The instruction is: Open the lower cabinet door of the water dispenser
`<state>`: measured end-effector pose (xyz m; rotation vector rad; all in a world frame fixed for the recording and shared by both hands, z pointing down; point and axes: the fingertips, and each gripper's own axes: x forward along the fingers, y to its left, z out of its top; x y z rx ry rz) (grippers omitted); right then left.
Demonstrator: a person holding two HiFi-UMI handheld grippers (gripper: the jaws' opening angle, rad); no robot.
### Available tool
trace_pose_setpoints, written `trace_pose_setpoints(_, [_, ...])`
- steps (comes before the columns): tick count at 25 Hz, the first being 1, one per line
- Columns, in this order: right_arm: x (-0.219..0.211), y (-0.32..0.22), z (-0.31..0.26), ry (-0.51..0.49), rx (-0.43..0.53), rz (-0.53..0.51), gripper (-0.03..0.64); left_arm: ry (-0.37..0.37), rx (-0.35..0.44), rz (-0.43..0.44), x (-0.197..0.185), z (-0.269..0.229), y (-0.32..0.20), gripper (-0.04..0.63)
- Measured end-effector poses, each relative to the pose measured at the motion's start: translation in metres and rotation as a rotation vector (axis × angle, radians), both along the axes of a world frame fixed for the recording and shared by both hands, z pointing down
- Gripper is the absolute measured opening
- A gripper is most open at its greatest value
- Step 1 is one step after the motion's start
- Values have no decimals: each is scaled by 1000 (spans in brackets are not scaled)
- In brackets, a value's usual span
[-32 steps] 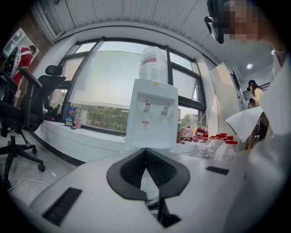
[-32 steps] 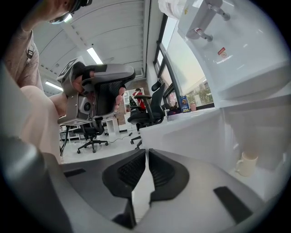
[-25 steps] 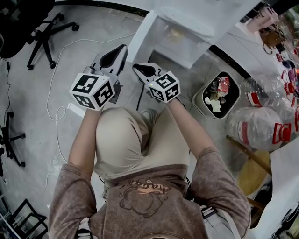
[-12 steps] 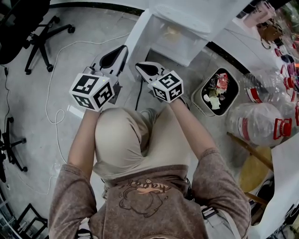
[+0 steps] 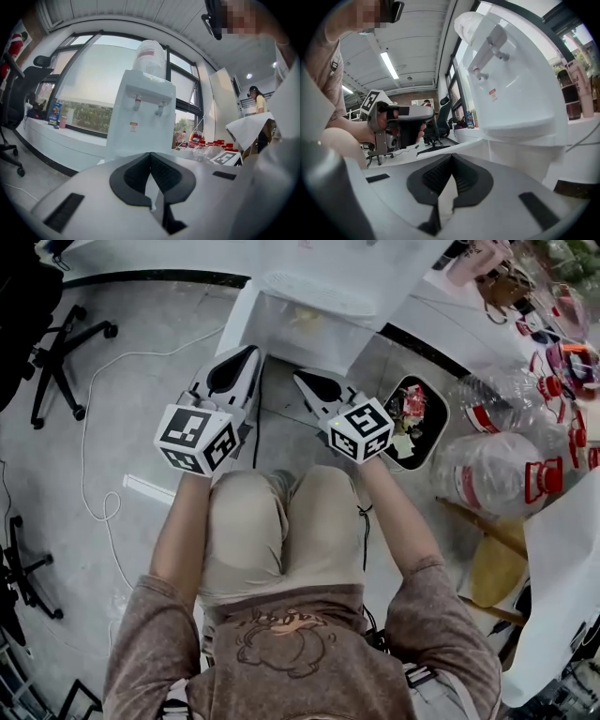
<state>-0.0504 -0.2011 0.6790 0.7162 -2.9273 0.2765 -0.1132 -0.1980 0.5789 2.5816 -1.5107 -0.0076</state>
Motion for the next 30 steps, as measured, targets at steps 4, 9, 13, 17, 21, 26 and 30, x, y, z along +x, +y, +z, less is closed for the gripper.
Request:
trace_pose_setpoints(4, [32, -4, -43, 8, 7, 45, 6, -3, -25, 51, 10, -30, -9, 12])
trace_pose_setpoints(9, [45, -4, -124, -8, -50, 111, 6, -25, -61, 41, 1, -103, -14, 12])
trace_pose_setpoints(13, [48, 0, -212, -20, -77, 142, 6, -26, -92, 73, 7, -183, -9, 12])
trace_pose_setpoints(17, [43, 7, -310, 15, -38, 149, 6, -11, -101, 101, 13, -272, 1, 12])
trace_pose_setpoints(21, [48, 10, -405, 11, -22, 190, 6, 7, -98, 127, 18, -358, 8, 12])
trace_pose_setpoints(26, [63, 22, -500, -22, 8, 248, 6, 27, -110, 172, 24, -433, 20, 12])
trace_pose_setpoints(30, [66, 31, -543, -36, 21, 280, 6, 22, -104, 201, 29, -465, 25, 12])
